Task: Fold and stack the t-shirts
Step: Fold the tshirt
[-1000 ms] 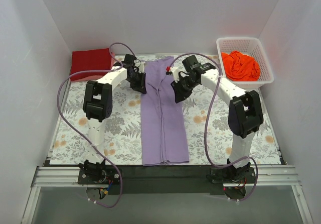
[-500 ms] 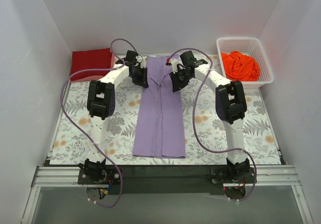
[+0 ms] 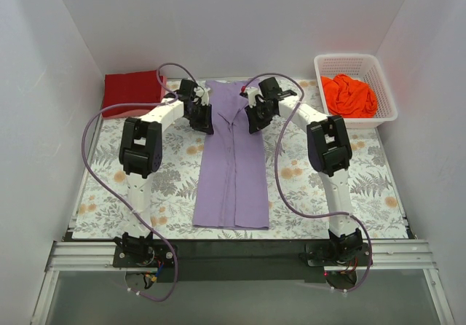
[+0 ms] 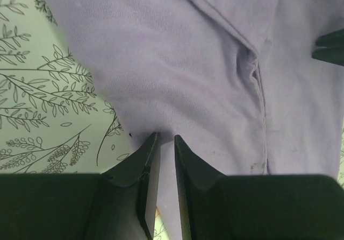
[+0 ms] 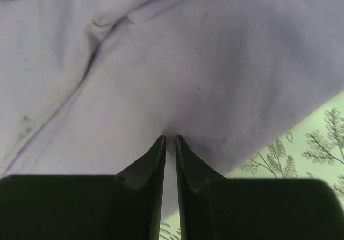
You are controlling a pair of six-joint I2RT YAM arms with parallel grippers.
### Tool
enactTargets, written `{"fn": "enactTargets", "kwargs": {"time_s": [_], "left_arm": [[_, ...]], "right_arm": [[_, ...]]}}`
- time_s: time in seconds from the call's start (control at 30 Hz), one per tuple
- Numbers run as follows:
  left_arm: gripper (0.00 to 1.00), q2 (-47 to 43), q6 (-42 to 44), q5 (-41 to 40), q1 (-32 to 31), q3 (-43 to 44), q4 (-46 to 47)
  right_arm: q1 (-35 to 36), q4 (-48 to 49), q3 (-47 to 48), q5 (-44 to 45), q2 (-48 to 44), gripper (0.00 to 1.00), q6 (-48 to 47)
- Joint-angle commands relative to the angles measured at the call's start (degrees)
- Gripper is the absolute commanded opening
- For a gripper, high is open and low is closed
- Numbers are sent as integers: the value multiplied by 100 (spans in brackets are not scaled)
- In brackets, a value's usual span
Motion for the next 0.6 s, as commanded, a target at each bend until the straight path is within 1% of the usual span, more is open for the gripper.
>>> {"fn": "enactTargets", "kwargs": {"time_s": [0.0,0.13,0.57], "left_arm": [[16,-142,-37,106,26,-40,114],[16,95,-28,1,35,39,175],[16,676,-63,-210,96,768,175]], "right_arm": [[-30,132,247,247,218,19,146],[-74,140,370,510,368,17,182],[-258,131,1065,590,904,17,199]]}}
